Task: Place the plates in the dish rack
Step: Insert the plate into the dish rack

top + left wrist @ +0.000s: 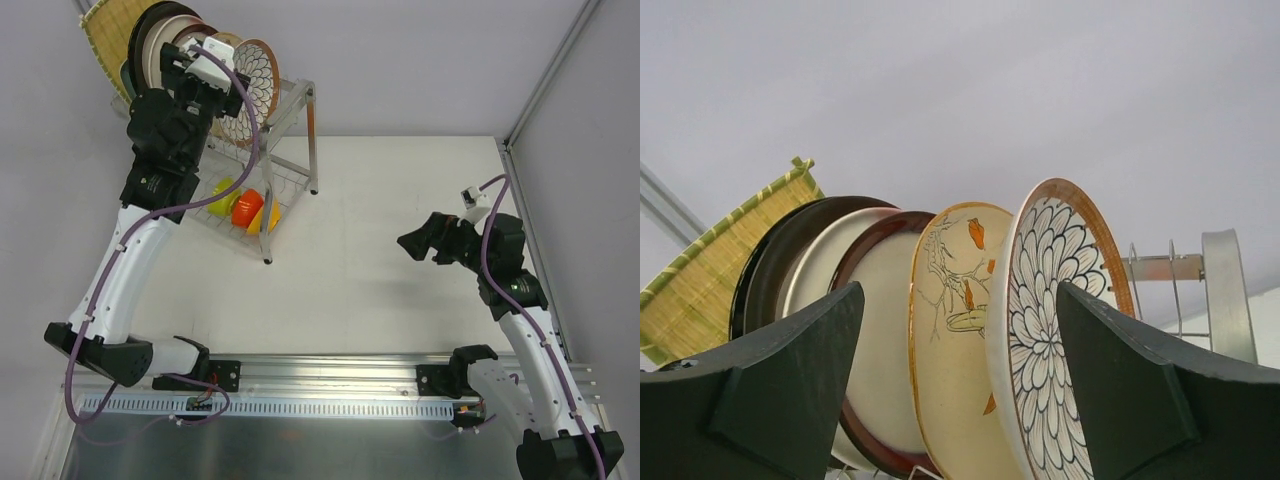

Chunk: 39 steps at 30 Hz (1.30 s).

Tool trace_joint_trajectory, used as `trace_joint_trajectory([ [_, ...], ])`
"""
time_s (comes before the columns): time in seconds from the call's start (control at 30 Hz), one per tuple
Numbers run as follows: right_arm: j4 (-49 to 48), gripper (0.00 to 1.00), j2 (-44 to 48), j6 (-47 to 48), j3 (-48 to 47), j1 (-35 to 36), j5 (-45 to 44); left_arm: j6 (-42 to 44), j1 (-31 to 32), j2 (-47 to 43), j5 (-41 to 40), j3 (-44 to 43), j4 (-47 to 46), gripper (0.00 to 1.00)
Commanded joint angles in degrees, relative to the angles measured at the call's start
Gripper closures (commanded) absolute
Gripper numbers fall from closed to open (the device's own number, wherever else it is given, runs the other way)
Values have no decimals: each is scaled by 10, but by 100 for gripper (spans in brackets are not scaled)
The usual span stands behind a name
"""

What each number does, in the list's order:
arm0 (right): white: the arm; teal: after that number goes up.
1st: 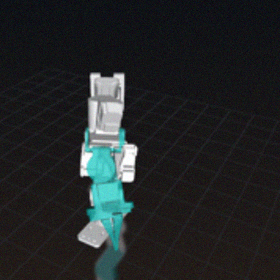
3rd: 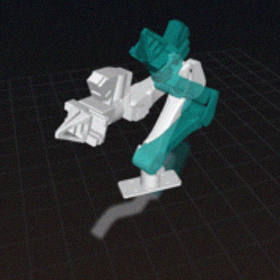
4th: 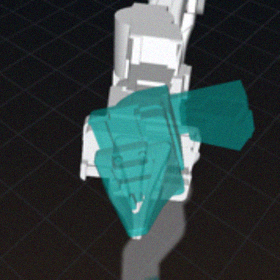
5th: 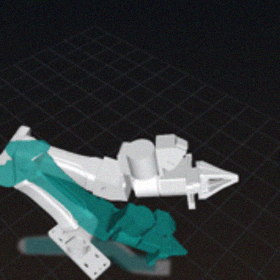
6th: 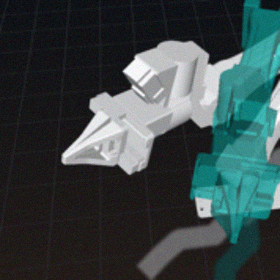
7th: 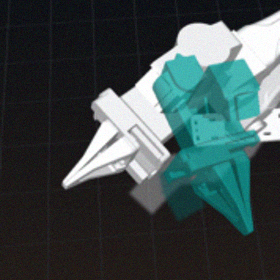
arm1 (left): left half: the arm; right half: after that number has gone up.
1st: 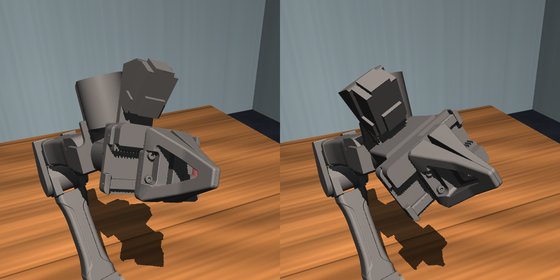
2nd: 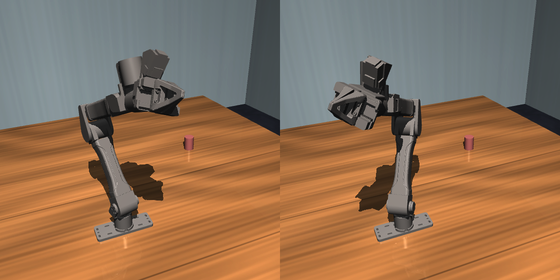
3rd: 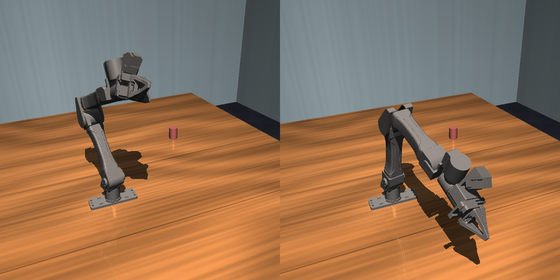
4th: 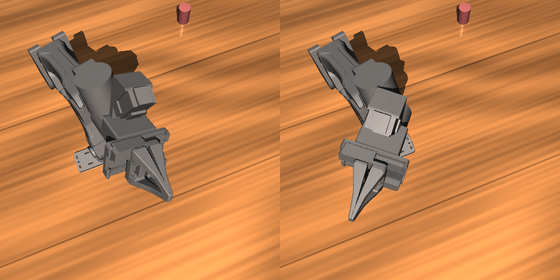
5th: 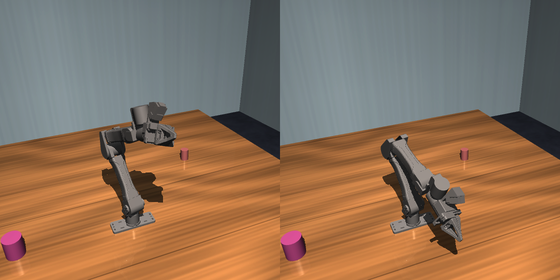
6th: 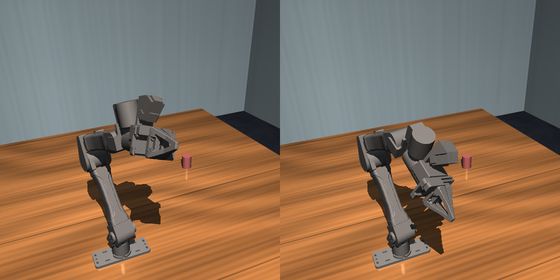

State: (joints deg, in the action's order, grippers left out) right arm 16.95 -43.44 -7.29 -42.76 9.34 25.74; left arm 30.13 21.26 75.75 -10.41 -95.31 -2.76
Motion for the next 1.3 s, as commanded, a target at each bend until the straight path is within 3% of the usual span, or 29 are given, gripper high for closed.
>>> trace_joint_trajectory([
  [0.0, -13, 0, 14, -2, -20, -1, 6, -29, -7, -30, 27, 0, -33, 21],
  [0.23, 9, 1, 22, 10, -28, -1, -15, -87, -7, -84, 55, 35, -32, 1],
  [0.67, 84, 0, 68, 68, -85, -2, -103, -250, -7, -342, -30, 221, 64, 1],
  [1.03, 150, 0, 191, 113, -94, 2, -226, -341, -7, -579, -85, 340, 314, 1],
  [1.27, 182, 0, 297, 132, -61, 7, -299, -387, -7, -741, -105, 430, 388, 1],
])
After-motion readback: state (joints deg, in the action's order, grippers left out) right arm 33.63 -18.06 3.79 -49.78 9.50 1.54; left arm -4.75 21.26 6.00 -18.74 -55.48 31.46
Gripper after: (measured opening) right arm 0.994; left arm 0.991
